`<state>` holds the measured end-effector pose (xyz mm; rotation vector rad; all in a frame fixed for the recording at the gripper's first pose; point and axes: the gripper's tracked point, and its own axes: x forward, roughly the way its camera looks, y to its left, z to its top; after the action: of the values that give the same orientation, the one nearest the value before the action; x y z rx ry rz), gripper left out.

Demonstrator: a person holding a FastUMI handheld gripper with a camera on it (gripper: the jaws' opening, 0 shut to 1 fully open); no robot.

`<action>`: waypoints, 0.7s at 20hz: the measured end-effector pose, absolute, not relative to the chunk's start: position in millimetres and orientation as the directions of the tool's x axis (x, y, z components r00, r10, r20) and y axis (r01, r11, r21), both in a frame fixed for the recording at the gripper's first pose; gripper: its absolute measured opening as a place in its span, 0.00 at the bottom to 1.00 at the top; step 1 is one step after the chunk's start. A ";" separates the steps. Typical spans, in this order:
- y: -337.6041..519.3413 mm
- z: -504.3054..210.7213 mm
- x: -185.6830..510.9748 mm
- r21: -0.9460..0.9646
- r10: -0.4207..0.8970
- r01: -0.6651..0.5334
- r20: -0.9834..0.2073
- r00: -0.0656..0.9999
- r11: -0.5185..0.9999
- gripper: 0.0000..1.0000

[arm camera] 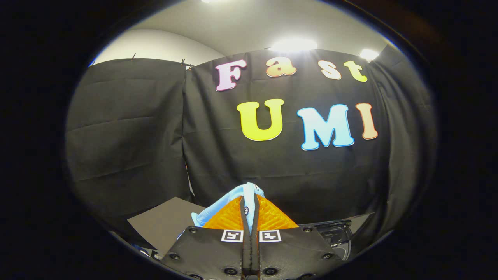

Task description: Put the clothes into the washing machine and then close the washing machine lid.

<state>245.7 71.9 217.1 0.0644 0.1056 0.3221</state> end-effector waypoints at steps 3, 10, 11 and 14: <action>43.5 212.5 243.7 0.085 0.279 -0.271 -0.100 0.955 0.959 0.01; -7.5 188.9 241.2 0.080 0.209 -0.200 -0.145 0.967 0.977 0.01; -13.0 181.7 241.4 0.073 0.200 -0.191 -0.155 0.967 0.979 0.01; -27.4 153.8 243.2 0.039 0.172 -0.167 -0.203 0.964 0.985 0.01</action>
<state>243.2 -27.4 153.8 0.0213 0.2074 0.1716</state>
